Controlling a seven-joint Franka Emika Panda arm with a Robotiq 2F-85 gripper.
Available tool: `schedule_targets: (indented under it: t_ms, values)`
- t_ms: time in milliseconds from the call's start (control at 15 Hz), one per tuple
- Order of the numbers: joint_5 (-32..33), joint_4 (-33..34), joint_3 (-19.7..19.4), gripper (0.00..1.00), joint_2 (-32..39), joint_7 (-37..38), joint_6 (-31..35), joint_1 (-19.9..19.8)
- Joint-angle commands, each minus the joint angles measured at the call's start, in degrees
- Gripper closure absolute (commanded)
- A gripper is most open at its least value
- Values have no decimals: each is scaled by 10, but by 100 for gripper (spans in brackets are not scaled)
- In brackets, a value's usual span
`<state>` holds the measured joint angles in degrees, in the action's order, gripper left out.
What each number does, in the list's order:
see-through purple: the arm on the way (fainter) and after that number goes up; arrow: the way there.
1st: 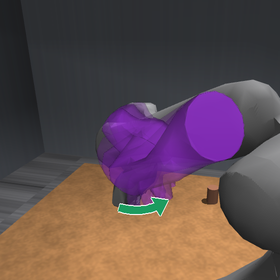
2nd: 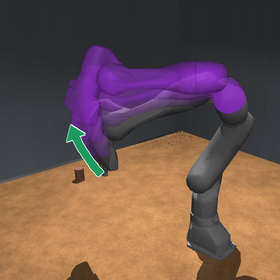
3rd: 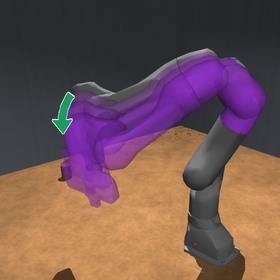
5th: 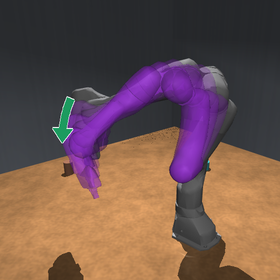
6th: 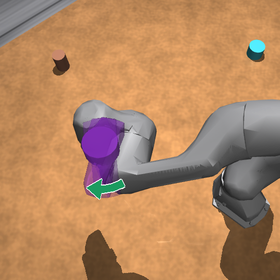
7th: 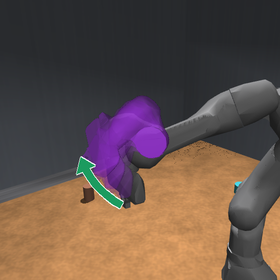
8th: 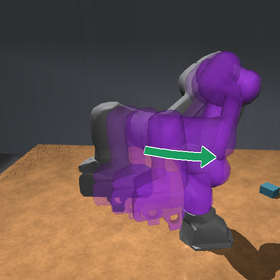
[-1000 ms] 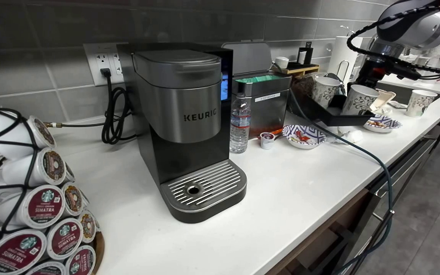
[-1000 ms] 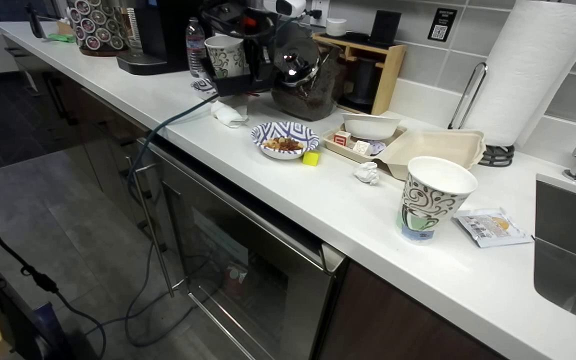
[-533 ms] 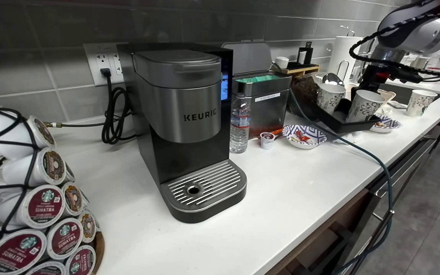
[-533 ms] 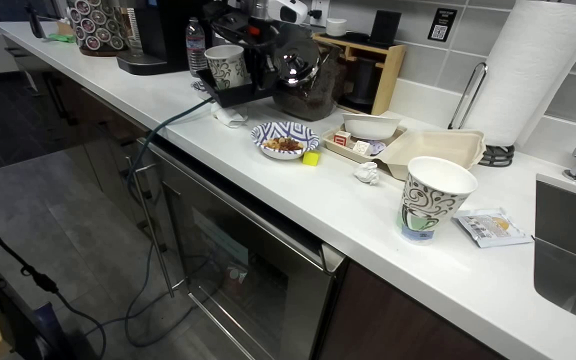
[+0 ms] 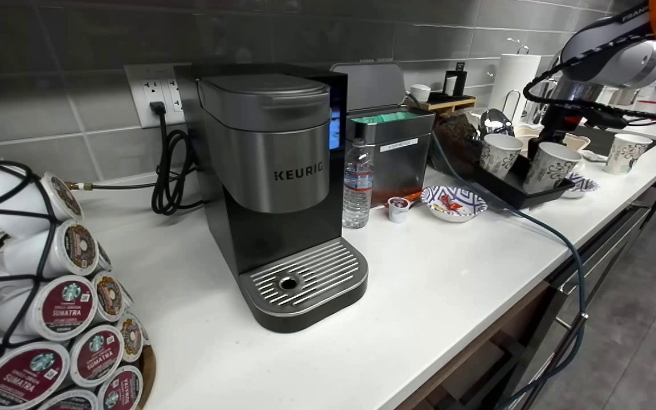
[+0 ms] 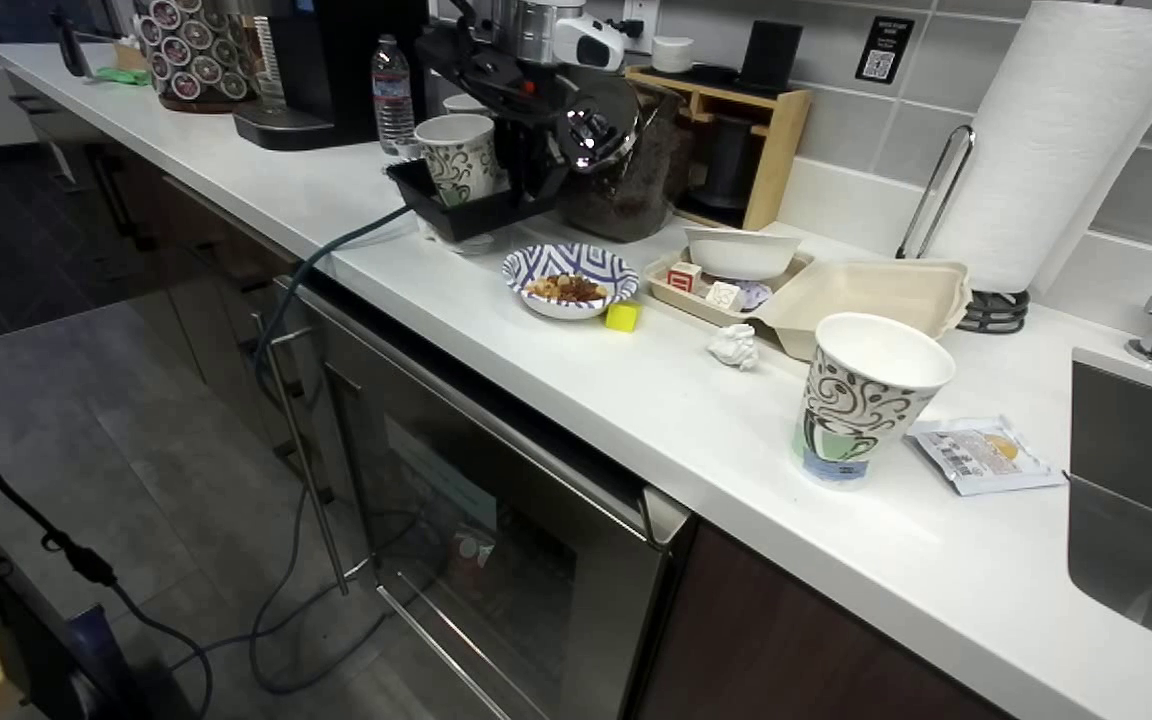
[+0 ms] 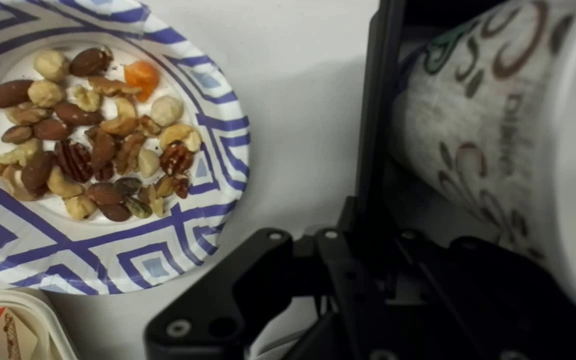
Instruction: Move the black tray to the right and move the white bowl to the left
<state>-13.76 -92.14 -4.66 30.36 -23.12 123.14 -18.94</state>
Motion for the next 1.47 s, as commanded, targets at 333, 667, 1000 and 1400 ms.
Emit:
schedule_targets:
  t_ms: [333, 667, 1000, 1400]
  values:
    - [9, 83, 21, 98, 56, -99, -42, -36]
    - [18, 71, 18, 92, 55, -93, -33, -30]
    - [28, 60, 16, 98, 53, -95, -6, -24]
    - [66, 40, 19, 98, 51, -130, 2, -21]
